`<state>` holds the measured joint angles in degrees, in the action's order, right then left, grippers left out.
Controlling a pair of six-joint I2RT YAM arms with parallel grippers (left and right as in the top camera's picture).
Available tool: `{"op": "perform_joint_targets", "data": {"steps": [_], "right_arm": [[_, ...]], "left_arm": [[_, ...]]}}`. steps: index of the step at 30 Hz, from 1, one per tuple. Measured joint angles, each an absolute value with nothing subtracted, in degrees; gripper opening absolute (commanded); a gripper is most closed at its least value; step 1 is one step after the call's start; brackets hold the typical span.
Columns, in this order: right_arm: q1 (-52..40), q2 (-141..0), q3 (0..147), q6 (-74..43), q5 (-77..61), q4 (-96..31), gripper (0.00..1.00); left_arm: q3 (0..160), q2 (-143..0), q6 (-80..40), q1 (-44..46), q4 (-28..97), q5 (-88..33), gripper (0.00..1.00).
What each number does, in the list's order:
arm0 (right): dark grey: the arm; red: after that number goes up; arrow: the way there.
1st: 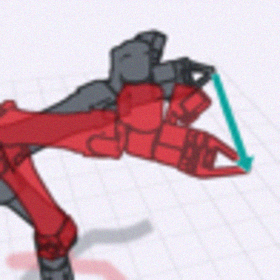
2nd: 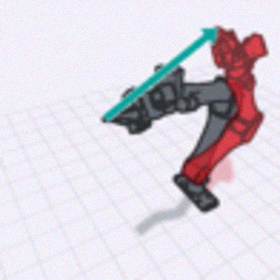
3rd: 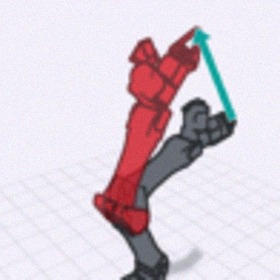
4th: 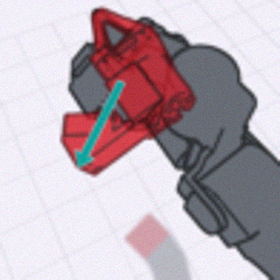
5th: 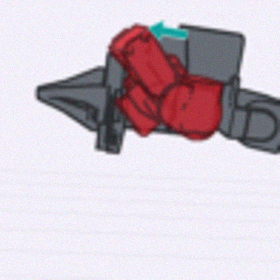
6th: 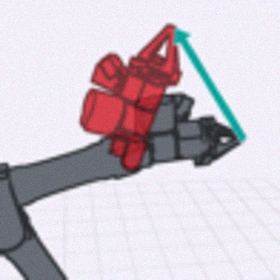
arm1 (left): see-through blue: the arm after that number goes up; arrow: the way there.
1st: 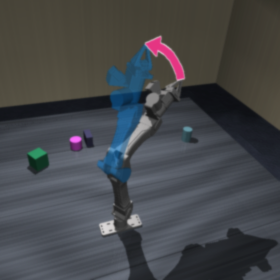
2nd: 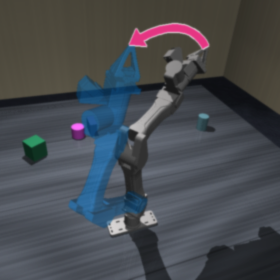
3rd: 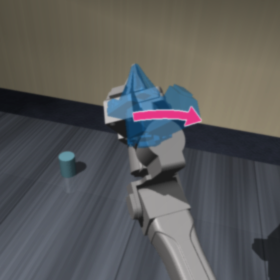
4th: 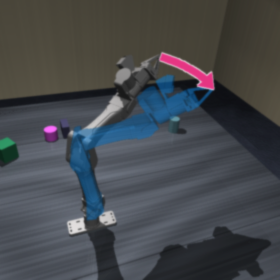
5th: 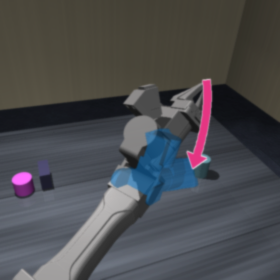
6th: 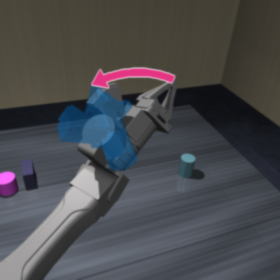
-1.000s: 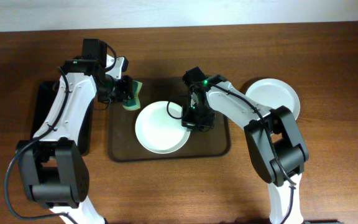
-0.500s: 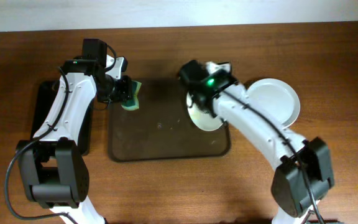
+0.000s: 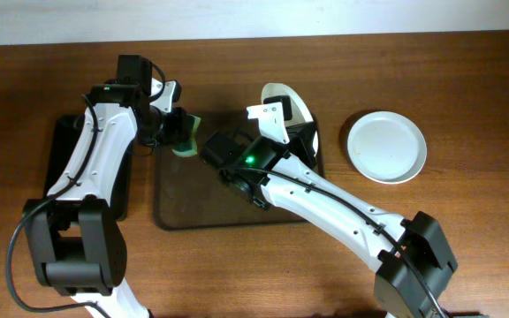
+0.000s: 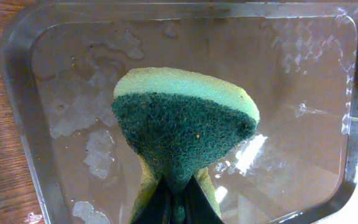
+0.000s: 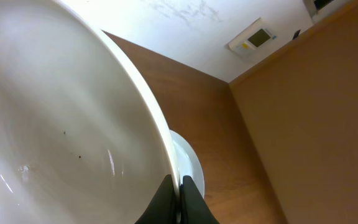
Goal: Clean dirty plates on tray and stack at the side
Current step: 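Place white plate on the plate stack and open right gripper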
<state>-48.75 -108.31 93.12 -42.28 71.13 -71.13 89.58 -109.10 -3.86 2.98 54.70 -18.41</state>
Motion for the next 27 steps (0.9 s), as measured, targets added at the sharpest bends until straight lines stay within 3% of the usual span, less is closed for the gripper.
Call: {"op": "perform_joint_targets", "data": {"steps": [2, 5, 12, 16, 23, 24, 26, 27], "right_arm": [[-48.38, -108.31, 93.12, -42.57, 67.48, -71.16, 0.04], [-42.5, -108.12, 93.12, -43.11, 51.07, -70.83, 0.04], [-5.87, -99.26, 93.21, -30.87, 1.87, -63.75, 0.04], [9.67, -100.07, 93.19, -29.12, -1.72, -62.06, 0.04], [15.0, -106.13, 84.84, -28.73, 2.02, -56.99, 0.04], [15.2, -106.17, 82.61, -28.73, 2.57, -55.35, 0.08], [15.25, -106.19, 79.33, -28.73, 2.83, -52.56, 0.51], [15.25, -106.21, 77.84, -28.91, 2.76, -51.33, 0.56]], "left_arm": [[89.58, -109.1, -3.86, 2.98, 54.7, -18.41, 0.05], [89.58, -109.1, -3.86, 2.98, 54.68, -18.41, 0.06], [89.58, -109.1, -3.86, 2.98, 54.96, -18.37, 0.06], [89.21, -109.1, -3.86, 2.98, 54.65, -18.39, 0.06], [88.71, -109.1, -3.86, 2.98, 54.65, -18.37, 0.05], [88.71, -109.1, -3.86, 2.98, 54.65, -18.37, 0.06], [88.71, -109.1, -3.86, 2.98, 54.65, -18.37, 0.06], [88.71, -109.1, -3.86, 2.98, 54.65, -18.37, 0.06]]}}
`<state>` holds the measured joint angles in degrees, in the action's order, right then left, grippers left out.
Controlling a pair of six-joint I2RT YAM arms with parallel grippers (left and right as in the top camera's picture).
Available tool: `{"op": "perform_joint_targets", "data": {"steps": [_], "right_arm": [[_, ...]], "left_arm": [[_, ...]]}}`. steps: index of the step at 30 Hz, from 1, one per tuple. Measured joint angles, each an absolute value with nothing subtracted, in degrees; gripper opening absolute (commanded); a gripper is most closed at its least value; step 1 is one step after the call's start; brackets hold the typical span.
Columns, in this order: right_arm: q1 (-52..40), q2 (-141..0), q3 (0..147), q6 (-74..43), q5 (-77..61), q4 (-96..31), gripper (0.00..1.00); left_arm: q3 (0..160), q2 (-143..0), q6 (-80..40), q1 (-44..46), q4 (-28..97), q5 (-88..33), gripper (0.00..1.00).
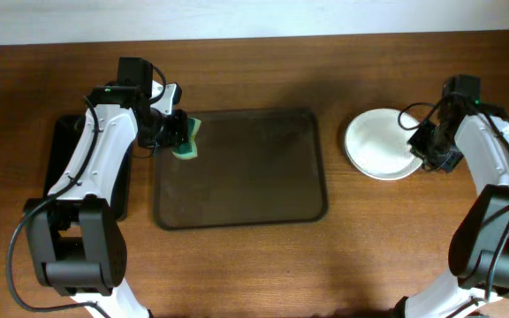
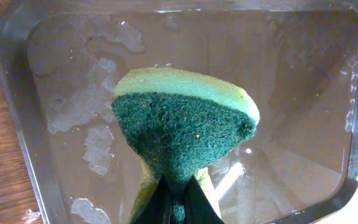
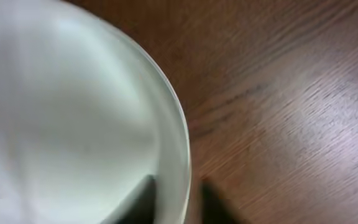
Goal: Clean dirty plates on tray and stack at the side
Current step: 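Place white plate on the plate stack and open right gripper, then release sponge into black tray with left gripper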
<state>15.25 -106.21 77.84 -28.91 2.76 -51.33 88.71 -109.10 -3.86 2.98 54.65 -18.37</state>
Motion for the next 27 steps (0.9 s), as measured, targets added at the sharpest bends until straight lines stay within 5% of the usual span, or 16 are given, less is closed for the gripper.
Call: {"op": "perform_joint_targets", "data": {"steps": [8, 12, 18, 20, 21, 22, 27], "right_arm": [[15.0, -103.92, 82.21, -24.84, -3.6, -60.64, 0.66], [9.91, -97.8, 84.18, -23.35, -4.21, -61.32, 0.7], [5.52, -97.82, 84.18, -23.24, -4.19, -60.27, 0.71], [5.52, -97.82, 84.18, -23.24, -4.19, -60.51, 0.71], [5.52, -97.82, 84.18, -23.2, -4.19, -60.58, 0.71], [5.52, -97.82, 84.18, -23.14, -4.19, -60.86, 0.71], [5.52, -97.76, 85.17, -20.71, -4.16, -63.86, 0.56]], "left_arm": [[91.92, -108.92, -3.84, -0.67, 61.56, -16.34, 0.01], [92.99, -106.1, -3.86, -8.19, 64.95, 1.32, 0.01], [79.68, -105.86, -5.65, -10.0, 49.36, 13.45, 0.09], [75.83, -105.86, -6.74, -11.14, 44.71, 14.59, 0.29], [75.37, -105.86, -7.53, -11.44, 43.9, 14.85, 0.75], [75.18, -105.86, -8.6, -11.9, 42.81, 15.03, 0.98], [75.44, -105.38, -10.17, -12.64, 43.07, 12.58, 0.99]]}}
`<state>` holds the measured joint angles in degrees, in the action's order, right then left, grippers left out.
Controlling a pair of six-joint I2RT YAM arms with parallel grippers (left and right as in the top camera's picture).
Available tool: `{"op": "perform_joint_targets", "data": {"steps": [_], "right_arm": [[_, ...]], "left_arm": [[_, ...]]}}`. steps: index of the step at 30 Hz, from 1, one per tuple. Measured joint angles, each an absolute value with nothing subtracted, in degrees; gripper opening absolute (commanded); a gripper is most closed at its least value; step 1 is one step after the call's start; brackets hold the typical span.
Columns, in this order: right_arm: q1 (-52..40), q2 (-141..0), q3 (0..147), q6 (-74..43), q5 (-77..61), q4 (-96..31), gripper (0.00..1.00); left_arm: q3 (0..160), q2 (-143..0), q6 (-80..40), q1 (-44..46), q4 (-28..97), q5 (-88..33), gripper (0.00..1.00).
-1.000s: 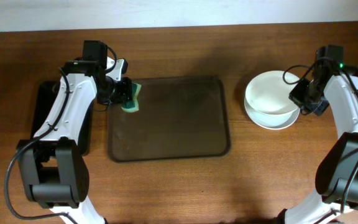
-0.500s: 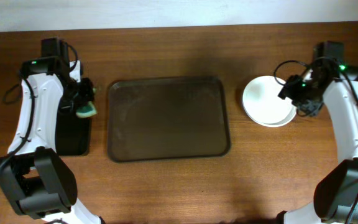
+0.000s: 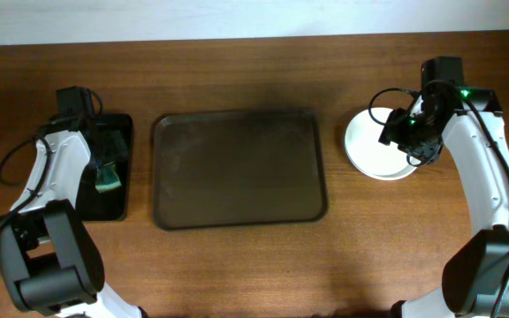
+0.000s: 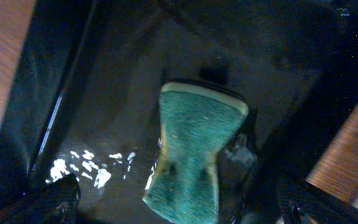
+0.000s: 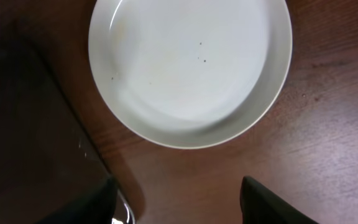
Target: Clean dirty plates on tray and stack at the side
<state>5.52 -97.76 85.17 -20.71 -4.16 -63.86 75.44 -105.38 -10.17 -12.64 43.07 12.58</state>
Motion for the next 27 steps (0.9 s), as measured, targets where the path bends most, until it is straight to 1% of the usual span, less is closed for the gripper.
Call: {"op": "perform_joint_targets", "data": {"steps": [2, 3, 5, 7, 8, 9, 13, 16, 18, 19, 20, 21, 22, 23, 24, 25, 27], "right_arm": [[5.52, -96.62, 90.96, -18.83, -4.19, -68.53, 0.57], [5.52, -95.11, 94.48, -18.31, -4.19, -71.09, 0.98], [5.52, -89.43, 102.1, -17.69, -4.19, -77.41, 0.98], [5.52, -82.91, 107.53, -17.32, -4.19, -84.79, 0.98], [5.52, -77.43, 109.84, -17.3, -4.19, -87.26, 0.98], [5.52, -70.52, 110.39, -17.32, -4.45, -88.62, 0.98], [5.52, -60.84, 110.69, -16.73, -4.1, -89.12, 0.98], [5.52, -59.37, 110.43, -14.85, -1.28, -94.06, 0.98], [5.52, -58.04, 107.96, -14.46, -0.16, -86.04, 0.98], [5.52, -55.99, 104.22, -14.28, 0.19, -80.95, 0.98], [5.52, -50.96, 95.81, -12.97, 0.16, -71.35, 0.98], [5.52, -46.22, 87.59, -11.66, 0.16, -65.12, 0.98], [5.52, -39.68, 75.88, -10.66, -0.36, -54.5, 0.98], [5.52, -34.76, 66.92, -10.17, -1.41, -48.75, 0.98], [5.34, -29.65, 56.9, -9.93, -2.61, -40.25, 0.98], [4.86, -26.28, 50.26, -9.87, -2.98, -32.86, 0.98], [1.61, -14.15, 27.44, -9.45, -4.51, -15.35, 0.98]], "left_arm": [[75.77, -101.36, -11.29, -11.94, 44.31, 10.02, 0.99], [76.27, -97.69, -11.88, -11.33, 44.4, 9.06, 0.99], [77.3, -91.74, -12.75, -10.22, 44.31, 8.23, 0.99], [77.58, -91.07, -13.1, -10.13, 44.45, 7.9, 0.99], [77.58, -91.24, -13.13, -10.13, 44.4, 7.86, 0.99], [77.58, -91.29, -13.15, -10.13, 44.34, 7.86, 0.99], [77.58, -91.29, -13.13, -10.13, 44.49, 7.84, 0.99], [77.58, -91.29, -13.13, -10.13, 44.53, 7.7, 0.99], [77.58, -91.29, -13.13, -10.13, 44.45, 7.66, 0.99], [77.58, -91.29, -13.13, -10.13, 44.49, 7.66, 0.99], [77.58, -91.29, -13.15, -10.13, 44.47, 7.64, 0.99], [77.58, -91.31, -13.15, -10.13, 44.4, 7.44, 0.99], [77.6, -91.29, -13.13, -10.13, 44.56, 7.35, 0.99], [77.6, -91.31, -13.15, -10.13, 44.42, 7.44, 0.99], [77.6, -91.31, -13.15, -10.13, 44.36, 7.46, 0.99], [77.6, -91.31, -13.15, -10.13, 44.51, 7.46, 0.99], [77.6, -91.33, -13.15, -10.13, 44.38, 7.46, 0.99]]}}
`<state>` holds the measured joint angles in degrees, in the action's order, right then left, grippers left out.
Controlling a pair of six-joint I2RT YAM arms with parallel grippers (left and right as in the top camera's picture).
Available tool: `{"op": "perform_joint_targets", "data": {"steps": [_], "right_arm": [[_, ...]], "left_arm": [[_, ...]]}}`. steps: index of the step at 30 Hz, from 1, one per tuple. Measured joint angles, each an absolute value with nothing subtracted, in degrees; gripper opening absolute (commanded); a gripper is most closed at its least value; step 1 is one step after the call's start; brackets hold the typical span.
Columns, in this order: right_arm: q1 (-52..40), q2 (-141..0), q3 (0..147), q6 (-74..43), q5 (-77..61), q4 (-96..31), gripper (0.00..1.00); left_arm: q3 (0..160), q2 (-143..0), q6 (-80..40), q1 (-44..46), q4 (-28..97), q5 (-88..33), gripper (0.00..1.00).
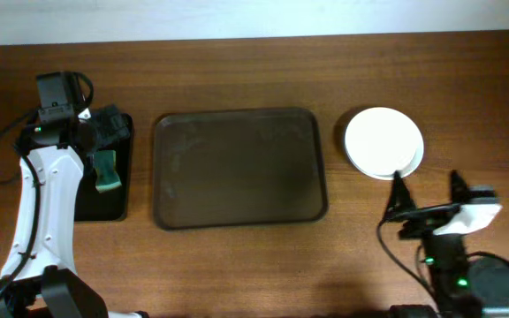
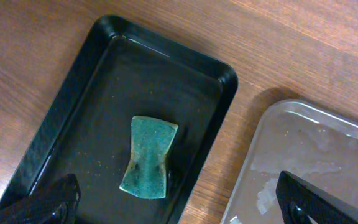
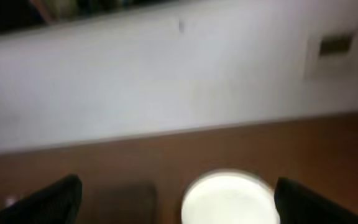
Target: Clean dirty plates on tray and stack at the side
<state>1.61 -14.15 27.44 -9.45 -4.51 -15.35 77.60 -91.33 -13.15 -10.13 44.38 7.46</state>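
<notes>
The large tray [image 1: 237, 212] in the middle of the table holds no plates; its wet bare floor [image 2: 328, 162] shows in the left wrist view. The white plates [image 1: 382, 141] sit stacked on the table to its right, blurred as plates [image 3: 229, 200] in the right wrist view. The green sponge [image 2: 149, 157] lies in the small black tray [image 2: 210, 74] at the left, also seen as sponge [image 1: 105, 172]. My left gripper [image 2: 179, 208] hangs open above that tray, gripper [image 1: 106, 131]. My right gripper [image 1: 425, 190] stands open near the front right, facing the plates, gripper [image 3: 179, 208].
The black sponge tray [image 1: 122, 208] lies close beside the large tray's left rim, with a strip of wood between them. The wall runs along the table's far edge. Bare wooden table [image 1: 343, 265] lies in front of the trays and round the plates.
My left gripper has risen from close over the sponge to well above the black tray. The right arm has left its place above the plates and now sits low at the front right.
First my left gripper held the sponge at the large tray while the right held a tilted plate over it. Then the plate was on the stack at the right. Later the sponge lay released in the black tray, both grippers open. Now both arms have drawn away.
</notes>
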Motion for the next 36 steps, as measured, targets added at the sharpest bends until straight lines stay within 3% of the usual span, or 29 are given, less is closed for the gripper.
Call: {"op": "perform_joint_targets", "data": {"steps": [2, 6, 27, 30, 36], "right_arm": [[0.38, -7.16, 13.26, -9.15, -4.62, -5.93, 0.98], [-1.61, -0.91, 3.57, -9.02, -1.28, -1.1, 0.98], [-1.76, -0.75, 0.78, -1.45, -6.15, -3.86, 0.98], [-1.78, -0.73, 0.78, -1.45, -6.17, -3.84, 0.98], [-1.87, -0.8, 0.71, -1.41, -6.17, -3.77, 0.98]], "left_arm": [[77.6, -91.39, -13.15, -10.13, 44.47, 7.46, 0.99], [77.6, -91.39, -13.15, -10.13, 44.49, 7.44, 0.99], [77.56, -90.59, -13.15, -10.13, 45.17, 8.43, 0.99], [71.55, -78.02, -13.15, -8.64, 37.43, 7.97, 0.99], [31.81, -31.92, -13.17, -7.11, 20.6, 6.33, 0.99]]}}
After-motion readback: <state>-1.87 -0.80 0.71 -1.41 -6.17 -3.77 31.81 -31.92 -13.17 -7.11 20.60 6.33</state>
